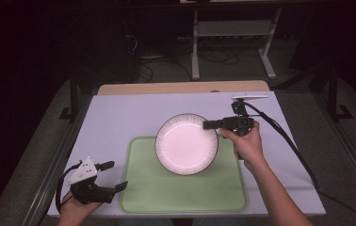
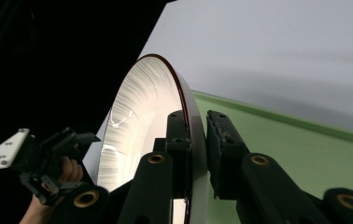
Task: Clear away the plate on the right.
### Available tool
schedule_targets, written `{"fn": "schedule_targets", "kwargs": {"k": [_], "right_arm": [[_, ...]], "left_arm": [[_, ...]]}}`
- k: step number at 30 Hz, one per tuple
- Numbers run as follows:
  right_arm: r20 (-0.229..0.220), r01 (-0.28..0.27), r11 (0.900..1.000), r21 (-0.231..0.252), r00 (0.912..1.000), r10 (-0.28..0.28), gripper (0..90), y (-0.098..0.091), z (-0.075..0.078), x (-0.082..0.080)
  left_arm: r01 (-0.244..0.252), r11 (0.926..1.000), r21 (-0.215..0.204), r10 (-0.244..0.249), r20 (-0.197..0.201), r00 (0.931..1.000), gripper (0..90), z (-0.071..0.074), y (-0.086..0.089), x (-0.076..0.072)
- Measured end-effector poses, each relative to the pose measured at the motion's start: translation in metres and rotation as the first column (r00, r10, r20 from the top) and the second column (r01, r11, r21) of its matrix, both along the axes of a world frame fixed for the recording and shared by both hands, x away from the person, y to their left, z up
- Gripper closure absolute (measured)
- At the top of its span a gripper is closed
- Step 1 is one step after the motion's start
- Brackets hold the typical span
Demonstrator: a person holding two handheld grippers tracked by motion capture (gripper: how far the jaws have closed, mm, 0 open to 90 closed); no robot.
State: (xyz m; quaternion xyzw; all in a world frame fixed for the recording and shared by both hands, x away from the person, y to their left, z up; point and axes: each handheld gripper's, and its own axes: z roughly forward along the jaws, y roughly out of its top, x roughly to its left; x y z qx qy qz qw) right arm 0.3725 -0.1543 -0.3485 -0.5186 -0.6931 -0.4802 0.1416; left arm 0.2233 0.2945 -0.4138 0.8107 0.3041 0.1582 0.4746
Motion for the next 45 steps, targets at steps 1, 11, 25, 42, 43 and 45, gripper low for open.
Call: {"fn": "schedule_targets", "kwargs": {"k": [1, 11, 25, 42, 43, 45], "right_arm": [[0.001, 0.000, 1.0000, -0.004, 1.0000, 0.000, 79.0, 0.001, -0.001, 0.000], [-0.030, 0.003, 0.9998, -0.019, 0.9995, -0.004, 78.1, 0.007, -0.026, -0.002], [-0.070, -0.005, 0.9991, -0.042, 0.9975, 0.002, 77.4, 0.022, -0.061, -0.007], [-0.125, 0.026, 0.9972, -0.070, 0.9916, -0.034, 79.7, 0.018, -0.082, -0.013], [-0.128, 0.025, 0.9972, -0.070, 0.9911, -0.034, 79.9, 0.017, -0.083, -0.013], [-0.127, 0.026, 0.9961, -0.084, 0.9913, -0.037, 80.2, 0.016, -0.085, -0.015]], "left_arm": [[0.000, 1.0000, -0.001, 0.000, 0.000, 1.0000, 13.8, 0.000, 0.000, 0.000], [0.000, 1.0000, 0.000, 0.000, -0.001, 1.0000, 13.8, 0.000, 0.000, 0.000], [-0.002, 1.0000, 0.001, 0.002, 0.002, 1.0000, 13.8, 0.000, 0.000, 0.000], [-0.004, 1.0000, 0.000, 0.004, -0.002, 1.0000, 13.8, 0.000, 0.000, 0.000], [-0.003, 1.0000, 0.000, 0.003, -0.001, 1.0000, 13.8, 0.000, 0.000, 0.000], [-0.003, 1.0000, 0.001, 0.003, -0.001, 1.0000, 13.8, 0.000, 0.000, 0.000]]}}
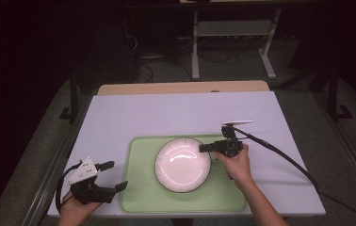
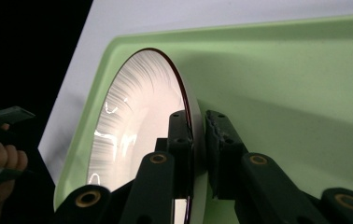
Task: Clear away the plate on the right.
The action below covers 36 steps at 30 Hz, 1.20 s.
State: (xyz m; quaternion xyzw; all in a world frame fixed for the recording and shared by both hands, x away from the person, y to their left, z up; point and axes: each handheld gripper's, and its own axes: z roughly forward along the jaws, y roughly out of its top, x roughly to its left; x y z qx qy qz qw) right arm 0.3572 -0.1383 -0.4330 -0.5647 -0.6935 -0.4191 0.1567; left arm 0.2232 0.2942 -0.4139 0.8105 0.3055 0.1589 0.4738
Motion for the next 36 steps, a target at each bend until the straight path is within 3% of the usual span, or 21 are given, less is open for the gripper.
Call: {"fn": "schedule_targets", "kwargs": {"k": [10, 14, 19, 36], "right_arm": [[-0.016, 0.038, 0.9988, -0.030, 0.9991, -0.039, 81.3, -0.003, -0.009, -0.008], [-0.005, 0.056, 0.9970, -0.053, 0.9984, -0.056, 80.8, -0.002, -0.012, -0.010], [0.010, 0.068, 0.9966, -0.047, 0.9977, -0.067, 79.9, -0.001, -0.011, -0.012], [0.023, 0.064, 0.9948, -0.079, 0.9978, -0.062, 78.5, 0.003, -0.015, -0.020]], "left_arm": [[0.000, 1.0000, 0.001, 0.000, -0.001, 1.0000, 13.8, 0.000, 0.000, 0.000], [-0.001, 1.0000, 0.001, 0.001, -0.001, 1.0000, 13.8, 0.000, 0.000, 0.000], [0.000, 1.0000, 0.002, 0.000, -0.001, 1.0000, 13.8, 0.000, 0.000, 0.000], [0.000, 1.0000, 0.002, 0.000, -0.002, 1.0000, 13.8, 0.000, -0.001, 0.000]]}}
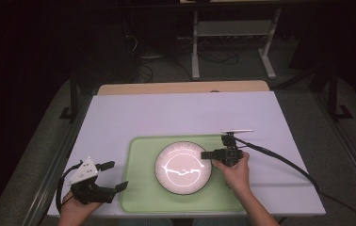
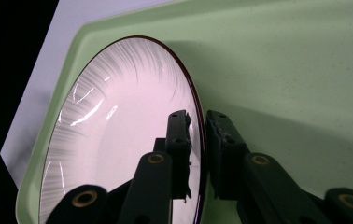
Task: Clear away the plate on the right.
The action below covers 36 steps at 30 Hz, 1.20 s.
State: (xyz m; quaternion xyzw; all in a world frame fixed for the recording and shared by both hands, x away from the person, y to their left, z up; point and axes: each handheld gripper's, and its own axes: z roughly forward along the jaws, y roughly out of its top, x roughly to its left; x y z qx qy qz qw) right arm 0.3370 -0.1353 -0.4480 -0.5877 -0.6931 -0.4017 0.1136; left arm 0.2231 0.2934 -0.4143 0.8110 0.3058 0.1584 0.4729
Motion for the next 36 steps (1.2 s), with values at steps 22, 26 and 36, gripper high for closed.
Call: {"fn": "schedule_targets", "kwargs": {"k": [22, 26, 36], "right_arm": [[0.075, -0.023, 0.9996, -0.018, 0.9969, 0.024, 74.7, -0.005, 0.006, -0.004], [0.116, -0.019, 0.9995, -0.023, 0.9930, 0.022, 73.3, -0.010, 0.011, -0.005], [0.218, -0.022, 0.9994, -0.027, 0.9756, 0.027, 62.6, -0.025, 0.021, -0.009]], "left_arm": [[0.003, 1.0000, 0.009, -0.003, -0.003, 1.0000, 13.8, -0.001, 0.000, 0.001], [0.005, 0.9999, 0.011, -0.005, -0.004, 1.0000, 13.8, -0.001, -0.001, 0.001], [0.003, 0.9999, 0.012, -0.003, -0.008, 1.0000, 13.8, -0.002, -0.001, 0.002]]}}
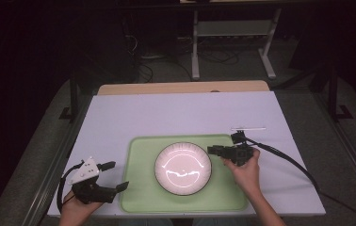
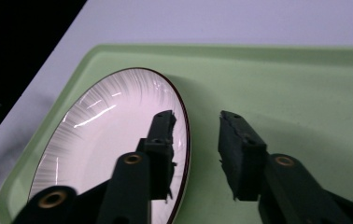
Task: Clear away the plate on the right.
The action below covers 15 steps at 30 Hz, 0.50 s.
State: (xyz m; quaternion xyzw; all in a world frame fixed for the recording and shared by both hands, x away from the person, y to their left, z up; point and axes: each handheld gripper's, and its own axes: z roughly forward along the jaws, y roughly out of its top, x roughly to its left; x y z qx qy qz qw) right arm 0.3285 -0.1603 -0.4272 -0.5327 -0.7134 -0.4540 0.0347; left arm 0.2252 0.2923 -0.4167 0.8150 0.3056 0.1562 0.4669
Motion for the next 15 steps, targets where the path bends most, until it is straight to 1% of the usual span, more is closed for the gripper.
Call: {"fn": "schedule_targets", "kwargs": {"k": [4, 7, 9, 12, 15], "right_arm": [[0.046, -0.001, 0.9999, -0.012, 0.9990, 0.002, 58.6, -0.006, 0.006, -0.002], [0.095, -0.002, 0.9998, -0.021, 0.9955, 0.004, 53.6, -0.012, 0.010, -0.003], [0.119, 0.000, 0.9995, -0.031, 0.9929, 0.003, 50.7, -0.015, 0.013, -0.005], [0.161, 0.001, 0.9986, -0.052, 0.9870, 0.007, 45.1, -0.020, 0.018, -0.007], [0.204, 0.006, 0.9969, -0.078, 0.9789, 0.010, 40.0, -0.026, 0.023, -0.011]], "left_arm": [[0.000, 1.0000, 0.001, 0.000, -0.001, 1.0000, 13.8, 0.000, 0.000, 0.001], [-0.001, 1.0000, 0.001, 0.001, -0.003, 1.0000, 13.8, 0.000, 0.000, 0.001], [0.000, 1.0000, 0.002, 0.000, -0.002, 1.0000, 13.8, 0.000, 0.000, 0.000], [0.001, 1.0000, 0.003, -0.001, -0.001, 1.0000, 13.8, 0.000, 0.000, 0.000], [0.000, 1.0000, 0.004, 0.000, -0.002, 1.0000, 13.8, 0.000, 0.000, 0.000]]}}
